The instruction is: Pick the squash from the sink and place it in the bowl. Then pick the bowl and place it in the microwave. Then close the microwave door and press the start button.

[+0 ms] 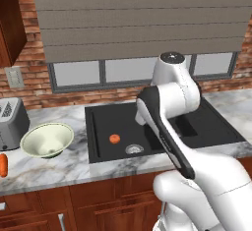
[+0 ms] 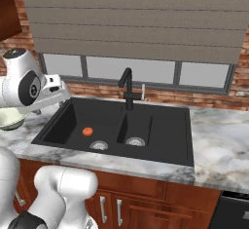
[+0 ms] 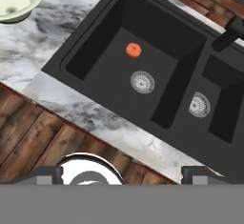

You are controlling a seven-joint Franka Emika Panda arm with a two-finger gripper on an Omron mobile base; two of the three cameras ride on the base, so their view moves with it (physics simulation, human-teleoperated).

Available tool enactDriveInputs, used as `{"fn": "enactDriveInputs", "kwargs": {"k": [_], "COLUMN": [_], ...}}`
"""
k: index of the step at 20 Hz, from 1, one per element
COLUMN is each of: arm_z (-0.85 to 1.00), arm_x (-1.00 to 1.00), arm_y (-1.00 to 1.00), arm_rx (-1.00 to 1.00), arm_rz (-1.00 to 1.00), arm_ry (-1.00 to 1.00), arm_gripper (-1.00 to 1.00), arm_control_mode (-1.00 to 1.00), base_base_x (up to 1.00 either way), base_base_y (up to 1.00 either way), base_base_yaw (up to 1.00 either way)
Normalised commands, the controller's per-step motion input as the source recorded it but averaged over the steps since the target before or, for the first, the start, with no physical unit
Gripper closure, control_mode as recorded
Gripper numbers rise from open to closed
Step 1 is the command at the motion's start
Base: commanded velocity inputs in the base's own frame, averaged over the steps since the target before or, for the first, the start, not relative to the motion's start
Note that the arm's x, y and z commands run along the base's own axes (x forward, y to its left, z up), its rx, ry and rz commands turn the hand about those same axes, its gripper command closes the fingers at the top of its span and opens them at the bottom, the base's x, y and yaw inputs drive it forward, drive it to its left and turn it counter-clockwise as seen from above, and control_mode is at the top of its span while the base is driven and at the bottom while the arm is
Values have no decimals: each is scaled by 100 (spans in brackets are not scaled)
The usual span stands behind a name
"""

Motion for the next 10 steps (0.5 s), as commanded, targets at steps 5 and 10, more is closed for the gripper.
{"fn": "enactDriveInputs", "kwargs": {"k": [5, 10], "arm_z": [-26, -33], "arm_x": [45, 44], "arm_y": [24, 1], "arm_rx": [-7, -4], "arm_rz": [13, 2], "arm_ry": [8, 18], "arm_gripper": [-100, -100], "arm_control_mode": [-100, -100], "base_base_x": [0, 0], "base_base_y": [0, 0], "base_base_yaw": [0, 0]}}
